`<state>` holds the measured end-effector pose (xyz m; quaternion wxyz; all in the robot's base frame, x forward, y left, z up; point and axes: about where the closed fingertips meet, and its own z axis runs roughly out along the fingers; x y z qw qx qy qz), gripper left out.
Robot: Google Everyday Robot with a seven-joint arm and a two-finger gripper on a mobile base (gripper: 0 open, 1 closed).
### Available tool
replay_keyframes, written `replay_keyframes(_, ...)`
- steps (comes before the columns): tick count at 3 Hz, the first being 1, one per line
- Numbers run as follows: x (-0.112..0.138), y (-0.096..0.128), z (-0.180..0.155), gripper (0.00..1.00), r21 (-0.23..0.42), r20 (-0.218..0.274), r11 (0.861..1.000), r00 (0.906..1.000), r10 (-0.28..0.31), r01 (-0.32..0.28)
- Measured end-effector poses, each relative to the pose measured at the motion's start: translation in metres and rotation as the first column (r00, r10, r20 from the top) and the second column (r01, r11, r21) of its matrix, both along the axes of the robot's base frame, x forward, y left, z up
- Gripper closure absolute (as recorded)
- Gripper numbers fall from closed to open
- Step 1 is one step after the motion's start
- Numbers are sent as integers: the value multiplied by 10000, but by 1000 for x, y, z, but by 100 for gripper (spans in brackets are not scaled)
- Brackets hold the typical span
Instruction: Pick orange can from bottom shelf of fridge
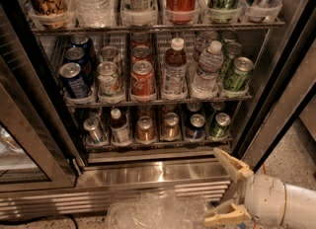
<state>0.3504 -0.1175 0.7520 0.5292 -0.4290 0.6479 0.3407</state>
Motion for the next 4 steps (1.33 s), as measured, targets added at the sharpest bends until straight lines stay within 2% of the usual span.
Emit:
replay_keyframes(1, 1, 6, -15, 0, 752, 624, 9844, 9845, -1638, 1591)
replay_keyframes(2, 12, 8, -5, 0, 664, 1422, 9745, 9646, -2219, 2144)
replay_keyframes(3, 12, 8, -5, 0, 635, 1437, 9752, 9650, -2193, 2122)
replay_keyframes(4, 21, 7, -10, 0, 595, 1466, 9659, 9549, -2580, 2519)
